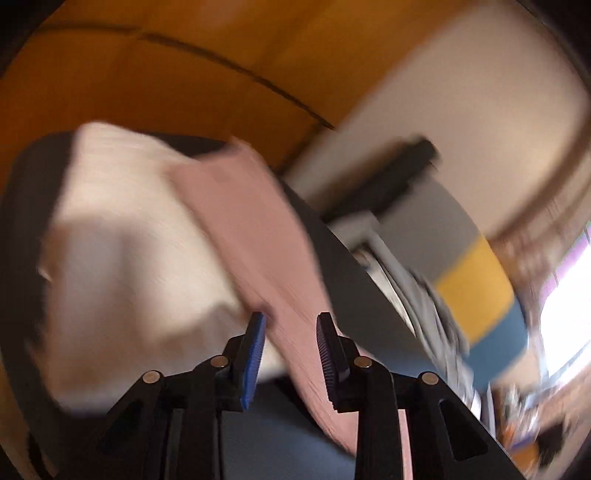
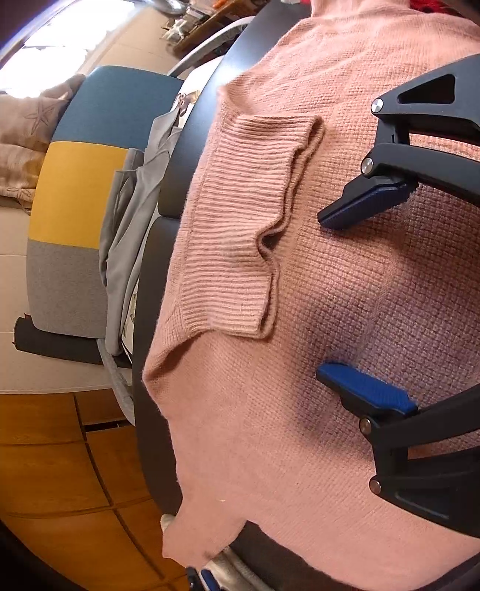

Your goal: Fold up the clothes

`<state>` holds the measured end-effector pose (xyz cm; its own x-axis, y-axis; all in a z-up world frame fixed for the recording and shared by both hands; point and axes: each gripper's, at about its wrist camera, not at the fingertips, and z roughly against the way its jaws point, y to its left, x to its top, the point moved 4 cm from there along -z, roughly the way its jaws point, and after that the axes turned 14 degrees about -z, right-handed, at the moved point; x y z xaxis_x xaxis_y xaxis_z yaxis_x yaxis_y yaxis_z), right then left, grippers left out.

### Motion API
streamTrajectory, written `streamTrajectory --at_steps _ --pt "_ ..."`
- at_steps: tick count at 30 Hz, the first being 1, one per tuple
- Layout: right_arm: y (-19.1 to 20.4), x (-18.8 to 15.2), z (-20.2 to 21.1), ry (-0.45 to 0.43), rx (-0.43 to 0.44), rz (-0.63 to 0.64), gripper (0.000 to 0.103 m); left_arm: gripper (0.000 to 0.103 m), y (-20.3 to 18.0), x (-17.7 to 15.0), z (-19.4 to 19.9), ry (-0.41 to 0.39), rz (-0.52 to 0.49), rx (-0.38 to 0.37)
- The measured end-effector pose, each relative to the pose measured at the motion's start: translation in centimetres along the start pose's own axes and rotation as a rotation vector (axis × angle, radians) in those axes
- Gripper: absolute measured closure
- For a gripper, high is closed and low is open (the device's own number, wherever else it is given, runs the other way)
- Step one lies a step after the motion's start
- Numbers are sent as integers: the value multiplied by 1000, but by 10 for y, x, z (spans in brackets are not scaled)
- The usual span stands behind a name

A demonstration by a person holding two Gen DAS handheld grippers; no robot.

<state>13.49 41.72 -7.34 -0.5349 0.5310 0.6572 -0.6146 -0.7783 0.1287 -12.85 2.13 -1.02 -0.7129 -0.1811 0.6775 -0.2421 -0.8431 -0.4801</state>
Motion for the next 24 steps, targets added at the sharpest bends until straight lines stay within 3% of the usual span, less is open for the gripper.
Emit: streamTrajectory --at_steps 3,7,12,16,17,20,24 --pt "-3 -1 3 -1 0 2 27 74 41 23 -2 -4 132 30" --pt "-1 0 -1 -2 -2 2 27 74 52 35 -12 4 182 -65" --pt "-1 0 0 -2 -4 4 26 74 53 36 -31 29 247 -110" --pt "-1 -1 1 -2 -2 2 26 73 61 31 -35 16 293 -40" --pt "-1 -1 1 -2 0 0 26 71 60 29 -31 -23 302 -31" --pt "0 -1 1 -2 4 -3 26 62 50 28 -30 -27 212 12" --pt "-1 0 1 0 10 -8 25 56 46 31 -38 -7 192 -1"
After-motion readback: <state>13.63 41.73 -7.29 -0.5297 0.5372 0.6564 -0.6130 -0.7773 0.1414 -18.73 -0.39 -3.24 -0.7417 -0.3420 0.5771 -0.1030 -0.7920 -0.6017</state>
